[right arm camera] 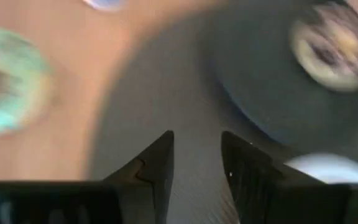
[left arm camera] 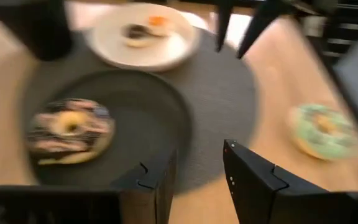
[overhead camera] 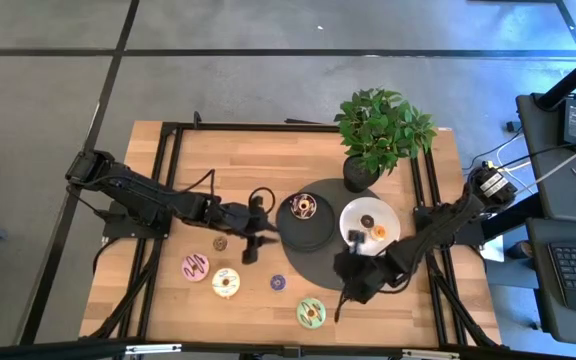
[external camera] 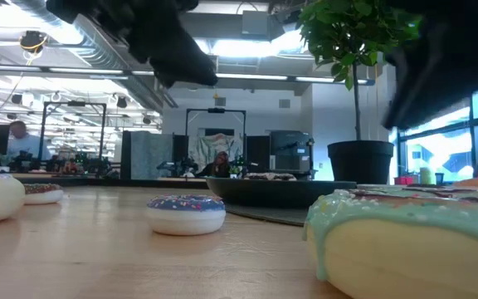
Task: Pick & Place donuts
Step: Put the small violet donut on the white plate
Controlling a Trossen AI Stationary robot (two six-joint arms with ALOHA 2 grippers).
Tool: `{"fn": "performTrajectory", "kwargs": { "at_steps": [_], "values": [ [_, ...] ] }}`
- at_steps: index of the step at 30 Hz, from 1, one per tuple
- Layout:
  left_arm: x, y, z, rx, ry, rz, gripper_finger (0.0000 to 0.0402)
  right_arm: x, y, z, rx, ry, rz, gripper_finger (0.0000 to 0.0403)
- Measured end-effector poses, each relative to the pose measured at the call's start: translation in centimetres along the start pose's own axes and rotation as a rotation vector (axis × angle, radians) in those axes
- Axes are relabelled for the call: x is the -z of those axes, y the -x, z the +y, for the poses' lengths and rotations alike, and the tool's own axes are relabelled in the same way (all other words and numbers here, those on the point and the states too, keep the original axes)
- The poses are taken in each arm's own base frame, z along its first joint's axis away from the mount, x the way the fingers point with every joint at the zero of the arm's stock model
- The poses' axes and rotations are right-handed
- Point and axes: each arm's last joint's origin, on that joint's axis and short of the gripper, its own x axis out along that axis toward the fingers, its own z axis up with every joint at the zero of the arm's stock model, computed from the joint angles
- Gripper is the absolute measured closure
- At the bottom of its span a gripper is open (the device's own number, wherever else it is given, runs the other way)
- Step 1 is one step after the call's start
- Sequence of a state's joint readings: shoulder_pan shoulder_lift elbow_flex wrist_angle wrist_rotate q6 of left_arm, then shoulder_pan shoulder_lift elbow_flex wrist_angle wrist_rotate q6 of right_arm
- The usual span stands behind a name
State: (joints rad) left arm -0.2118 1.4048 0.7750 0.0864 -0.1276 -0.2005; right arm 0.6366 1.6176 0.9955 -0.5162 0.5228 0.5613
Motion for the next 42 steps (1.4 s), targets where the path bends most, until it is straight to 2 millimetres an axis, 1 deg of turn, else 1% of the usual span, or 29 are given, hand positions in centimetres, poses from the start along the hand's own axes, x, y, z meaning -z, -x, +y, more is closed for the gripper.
{"fn": "performTrajectory", "kwargs": {
  "at_steps": [3,5,9,13,19,23,26,33,42],
  "values": [
    [0.1,0.0,-0.4,0.07,-0.005,0.01,0.027,-1.4,-0.5,0.4,-0.123,0.055,-0.101,0.0267],
    [0.0,0.1,-0.7,0.084,-0.008,0.0,0.0267,-1.8,-0.7,0.1,-0.155,0.087,-0.123,0.0267],
    [0.0,0.1,-1.0,0.093,-0.014,-0.002,0.026,-2.1,-1.0,-0.3,-0.124,0.133,-0.135,0.0267],
    [0.2,0.1,-1.5,0.11,-0.035,0.001,0.025,-2.3,-1.2,-0.7,-0.105,0.133,-0.137,0.0267],
    [0.5,0.0,-2.6,0.207,-0.102,0.01,0.024,-2.4,-1.3,-0.9,-0.098,0.144,-0.138,0.0267],
    [0.8,-1.3,-3.4,0.234,-0.107,-0.026,0.0241,-2.5,-1.4,-1.1,-0.093,0.139,-0.137,0.0267],
    [1.7,-2.7,-3.6,0.245,-0.11,-0.015,0.0243,-2.5,-1.5,-1.2,-0.09,0.131,-0.136,0.0267],
    [4.0,-4.9,-3.8,0.299,-0.052,0.107,0.0244,-2.6,-1.5,-1.3,-0.089,0.128,-0.135,0.0267],
    [6.7,-7.1,-3.5,0.264,0.043,0.231,0.024,-2.6,-1.5,-1.3,-0.089,0.128,-0.135,0.0267]
  ]
}}
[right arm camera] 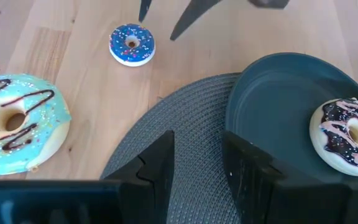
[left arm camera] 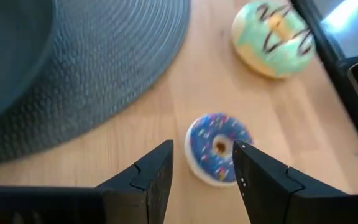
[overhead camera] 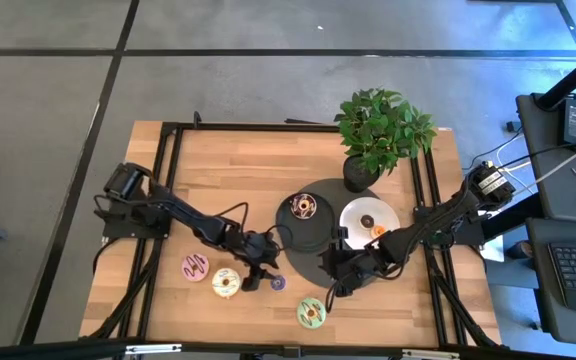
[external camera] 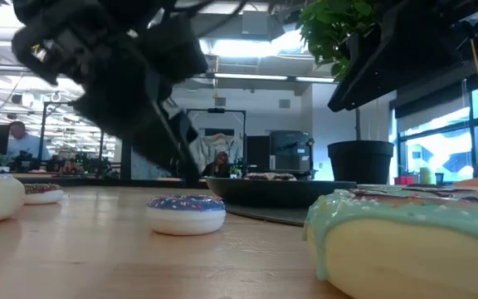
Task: Pick & Place donuts
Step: Put the small violet donut on the white plate
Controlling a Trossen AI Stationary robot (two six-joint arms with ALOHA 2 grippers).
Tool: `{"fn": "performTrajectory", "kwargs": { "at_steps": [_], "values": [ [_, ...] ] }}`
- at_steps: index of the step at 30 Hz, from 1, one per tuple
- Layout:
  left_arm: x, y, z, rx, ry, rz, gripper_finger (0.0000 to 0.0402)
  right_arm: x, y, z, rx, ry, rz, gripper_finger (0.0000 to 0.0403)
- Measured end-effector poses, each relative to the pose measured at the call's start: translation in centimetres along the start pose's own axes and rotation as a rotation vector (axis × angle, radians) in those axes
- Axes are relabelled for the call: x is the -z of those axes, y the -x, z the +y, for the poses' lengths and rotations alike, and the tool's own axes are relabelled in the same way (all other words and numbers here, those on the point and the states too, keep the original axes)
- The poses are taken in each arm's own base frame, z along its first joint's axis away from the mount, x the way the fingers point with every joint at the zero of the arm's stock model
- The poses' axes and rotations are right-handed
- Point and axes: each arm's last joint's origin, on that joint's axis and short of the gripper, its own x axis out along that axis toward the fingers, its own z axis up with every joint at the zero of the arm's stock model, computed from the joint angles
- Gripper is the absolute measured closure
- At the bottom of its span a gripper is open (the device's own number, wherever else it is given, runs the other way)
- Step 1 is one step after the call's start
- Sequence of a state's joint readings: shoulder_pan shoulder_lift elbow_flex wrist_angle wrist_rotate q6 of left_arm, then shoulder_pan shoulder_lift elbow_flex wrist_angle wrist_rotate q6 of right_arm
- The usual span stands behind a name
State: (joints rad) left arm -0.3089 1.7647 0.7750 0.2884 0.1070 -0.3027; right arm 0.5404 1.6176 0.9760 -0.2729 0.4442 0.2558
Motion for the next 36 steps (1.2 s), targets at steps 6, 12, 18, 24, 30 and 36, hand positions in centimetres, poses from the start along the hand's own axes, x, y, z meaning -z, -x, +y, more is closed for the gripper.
{"fn": "performTrajectory", "kwargs": {
  "at_steps": [6,12,18,24,30,36],
  "values": [
    [0.9,-1.0,0.2,-0.005,0.001,0.032,0.0244,0.0,0.0,0.0,0.0,0.001,0.0,0.0267],
    [0.6,-1.2,-0.4,0.013,-0.006,-0.02,0.025,0.0,0.0,0.0,0.001,0.003,0.001,0.0267],
    [1.1,-1.6,-0.6,-0.037,0.003,-0.024,0.0263,0.0,0.0,0.0,0.001,0.003,0.001,0.0267],
    [1.4,-2.1,-0.7,-0.034,-0.002,-0.02,0.0283,0.0,0.0,0.0,0.001,0.003,0.001,0.0267],
    [1.3,-2.1,-0.8,-0.02,-0.004,-0.026,0.033,0.0,0.0,0.0,0.006,0.003,-0.001,0.0267],
    [0.7,-1.8,-0.9,0.015,-0.003,-0.032,0.0388,0.0,0.0,0.0,0.007,0.003,-0.001,0.0267]
  ]
}}
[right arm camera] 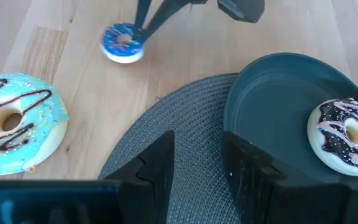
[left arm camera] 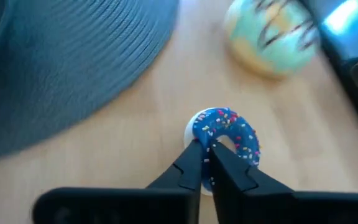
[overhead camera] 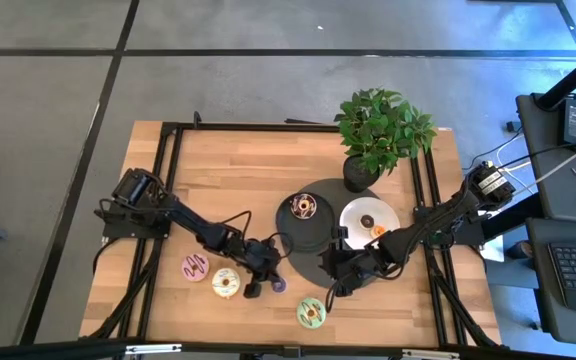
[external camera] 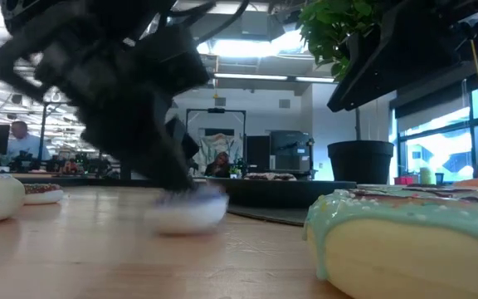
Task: Pick & Place donuts
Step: Put the small violet donut on the white plate
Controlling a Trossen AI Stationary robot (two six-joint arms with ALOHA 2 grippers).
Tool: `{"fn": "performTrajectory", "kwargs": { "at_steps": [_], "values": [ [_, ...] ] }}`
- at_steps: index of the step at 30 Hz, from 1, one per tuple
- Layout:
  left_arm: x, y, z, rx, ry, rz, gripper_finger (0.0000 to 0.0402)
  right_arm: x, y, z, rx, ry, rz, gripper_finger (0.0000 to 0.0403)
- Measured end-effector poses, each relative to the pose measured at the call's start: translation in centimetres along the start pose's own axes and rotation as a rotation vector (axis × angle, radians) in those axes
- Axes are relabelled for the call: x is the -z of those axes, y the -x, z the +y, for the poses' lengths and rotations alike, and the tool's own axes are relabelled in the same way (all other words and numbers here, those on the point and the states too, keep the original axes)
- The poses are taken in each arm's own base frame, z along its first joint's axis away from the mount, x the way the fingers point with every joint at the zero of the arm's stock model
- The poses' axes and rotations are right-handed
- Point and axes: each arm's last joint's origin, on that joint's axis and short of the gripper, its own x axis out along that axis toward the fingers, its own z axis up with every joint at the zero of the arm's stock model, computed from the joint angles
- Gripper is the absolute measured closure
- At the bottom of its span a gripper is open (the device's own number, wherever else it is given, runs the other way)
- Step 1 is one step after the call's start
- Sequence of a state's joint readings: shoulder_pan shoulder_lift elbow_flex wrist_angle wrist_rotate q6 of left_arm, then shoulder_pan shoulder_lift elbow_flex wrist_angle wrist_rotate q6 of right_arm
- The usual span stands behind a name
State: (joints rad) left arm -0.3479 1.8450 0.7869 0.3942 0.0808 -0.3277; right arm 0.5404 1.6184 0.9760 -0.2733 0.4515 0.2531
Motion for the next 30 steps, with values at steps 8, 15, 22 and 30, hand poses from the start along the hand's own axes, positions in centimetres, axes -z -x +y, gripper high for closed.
{"fn": "performTrajectory", "kwargs": {
  "at_steps": [8,15,22,30],
  "values": [
    [-3.8,1.5,-0.1,-0.101,-0.156,-0.145,0.0391,-0.2,-0.1,-0.1,0.001,-0.014,-0.021,0.0267],
    [-6.0,2.1,0.6,-0.55,-0.27,-0.226,0.0395,-1.0,-0.4,-1.0,0.076,-0.068,-0.09,0.0267],
    [-7.1,2.6,0.6,-0.753,-0.243,-0.29,0.0397,-1.3,-0.6,-2.4,0.317,-0.092,-0.133,0.0267],
    [-7.2,2.7,0.7,-0.801,-0.22,-0.309,0.0397,-1.8,-0.8,-3.3,0.38,-0.109,-0.17,0.0267]
  ]
}}
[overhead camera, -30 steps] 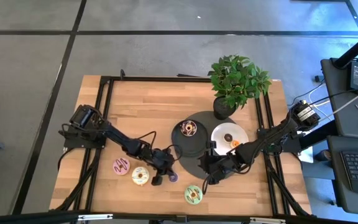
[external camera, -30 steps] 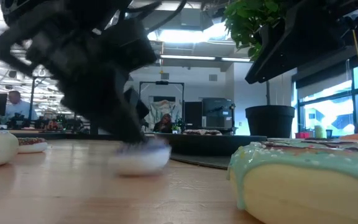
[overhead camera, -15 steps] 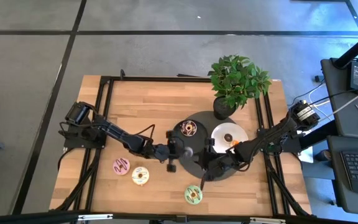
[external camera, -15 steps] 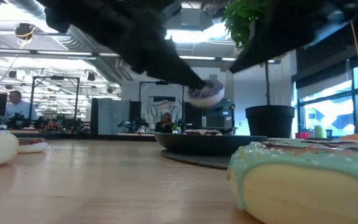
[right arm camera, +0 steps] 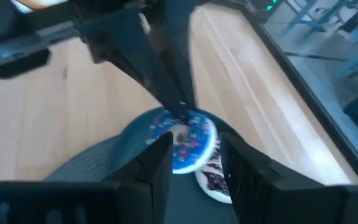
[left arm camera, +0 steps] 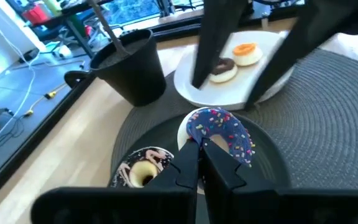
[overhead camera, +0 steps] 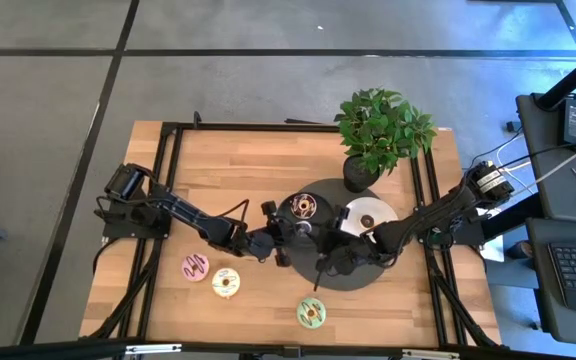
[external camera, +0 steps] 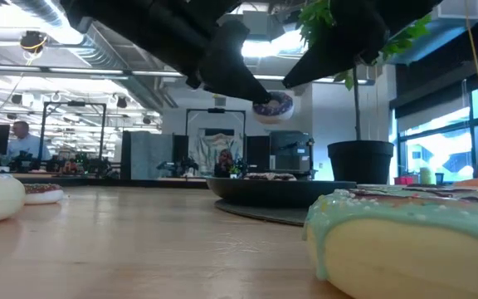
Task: Pick & Place donuts
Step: Put the small violet donut on the white plate
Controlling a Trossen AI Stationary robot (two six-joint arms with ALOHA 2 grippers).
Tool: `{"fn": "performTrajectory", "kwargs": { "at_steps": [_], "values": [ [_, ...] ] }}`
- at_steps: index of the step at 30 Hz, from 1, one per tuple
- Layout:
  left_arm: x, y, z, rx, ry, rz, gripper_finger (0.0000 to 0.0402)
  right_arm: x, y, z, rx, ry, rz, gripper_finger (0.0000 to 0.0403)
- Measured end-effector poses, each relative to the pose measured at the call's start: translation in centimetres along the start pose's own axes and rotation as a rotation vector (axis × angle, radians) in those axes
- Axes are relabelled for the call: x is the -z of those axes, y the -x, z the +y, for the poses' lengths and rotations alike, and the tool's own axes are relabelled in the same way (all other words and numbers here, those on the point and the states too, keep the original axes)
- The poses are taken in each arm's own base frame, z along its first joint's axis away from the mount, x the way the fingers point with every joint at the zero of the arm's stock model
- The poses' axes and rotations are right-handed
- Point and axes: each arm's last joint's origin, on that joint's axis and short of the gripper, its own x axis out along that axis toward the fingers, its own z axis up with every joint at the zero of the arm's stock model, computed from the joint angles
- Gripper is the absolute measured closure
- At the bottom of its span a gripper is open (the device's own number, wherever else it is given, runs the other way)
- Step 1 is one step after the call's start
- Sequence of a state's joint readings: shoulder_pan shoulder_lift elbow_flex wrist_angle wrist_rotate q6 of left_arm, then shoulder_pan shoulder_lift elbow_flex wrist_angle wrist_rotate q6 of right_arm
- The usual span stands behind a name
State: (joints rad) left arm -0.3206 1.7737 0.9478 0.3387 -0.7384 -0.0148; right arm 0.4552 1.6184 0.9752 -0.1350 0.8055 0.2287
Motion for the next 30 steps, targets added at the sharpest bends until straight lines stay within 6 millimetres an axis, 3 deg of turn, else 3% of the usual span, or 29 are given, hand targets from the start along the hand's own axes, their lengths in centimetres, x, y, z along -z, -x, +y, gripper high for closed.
{"fn": "performTrajectory", "kwargs": {
  "at_steps": [15,30],
  "values": [
    [-0.37,0.0,0.01,-0.003,0.053,-0.03,0.0398,-0.22,-0.73,-0.69,0.004,-0.054,0.007,0.0275],
    [-0.42,0.0,-0.02,-0.001,0.055,-0.034,0.0397,-0.17,-0.73,-0.6,-0.028,-0.047,0.016,0.0395]
  ]
}}
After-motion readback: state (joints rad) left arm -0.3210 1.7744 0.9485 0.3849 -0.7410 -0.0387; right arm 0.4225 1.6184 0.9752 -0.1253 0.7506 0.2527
